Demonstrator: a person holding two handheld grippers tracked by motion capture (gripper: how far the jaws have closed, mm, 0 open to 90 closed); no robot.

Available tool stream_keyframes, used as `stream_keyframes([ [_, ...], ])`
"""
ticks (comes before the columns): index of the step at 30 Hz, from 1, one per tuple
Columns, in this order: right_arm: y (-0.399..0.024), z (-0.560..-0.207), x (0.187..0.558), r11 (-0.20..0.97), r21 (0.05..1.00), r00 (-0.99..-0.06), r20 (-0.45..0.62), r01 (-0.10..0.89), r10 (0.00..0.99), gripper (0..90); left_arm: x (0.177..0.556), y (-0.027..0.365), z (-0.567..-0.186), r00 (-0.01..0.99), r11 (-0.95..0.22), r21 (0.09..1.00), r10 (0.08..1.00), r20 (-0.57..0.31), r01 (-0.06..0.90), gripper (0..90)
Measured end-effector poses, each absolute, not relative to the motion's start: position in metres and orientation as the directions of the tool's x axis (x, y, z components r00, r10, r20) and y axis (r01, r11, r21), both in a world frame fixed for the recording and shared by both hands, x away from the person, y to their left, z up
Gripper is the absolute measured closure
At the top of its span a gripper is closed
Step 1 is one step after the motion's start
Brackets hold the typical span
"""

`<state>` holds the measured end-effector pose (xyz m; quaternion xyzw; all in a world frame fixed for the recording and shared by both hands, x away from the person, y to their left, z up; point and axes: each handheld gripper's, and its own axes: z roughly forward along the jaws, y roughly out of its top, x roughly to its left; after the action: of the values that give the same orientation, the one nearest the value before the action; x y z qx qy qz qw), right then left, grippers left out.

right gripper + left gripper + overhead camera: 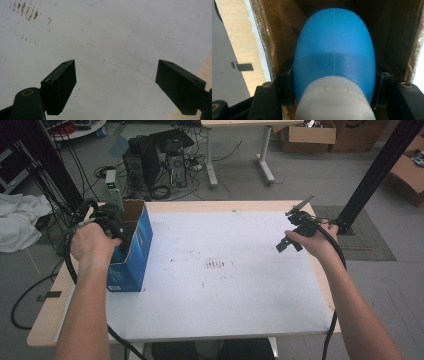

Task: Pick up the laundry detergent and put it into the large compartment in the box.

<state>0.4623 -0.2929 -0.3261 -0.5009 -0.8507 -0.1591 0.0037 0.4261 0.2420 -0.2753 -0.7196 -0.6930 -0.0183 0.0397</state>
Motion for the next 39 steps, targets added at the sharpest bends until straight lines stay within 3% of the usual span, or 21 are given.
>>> stream_keyframes([
  [39, -0.2902, -0.3258, 0.4615, 0.45, 0.266, -0.5, 0.163, 0.853, 0.851, 17.0, 0.4269, 0.242, -0.2802, 0.038, -0.035, -0.033, 0.996, 0.076, 0.999, 37.9],
])
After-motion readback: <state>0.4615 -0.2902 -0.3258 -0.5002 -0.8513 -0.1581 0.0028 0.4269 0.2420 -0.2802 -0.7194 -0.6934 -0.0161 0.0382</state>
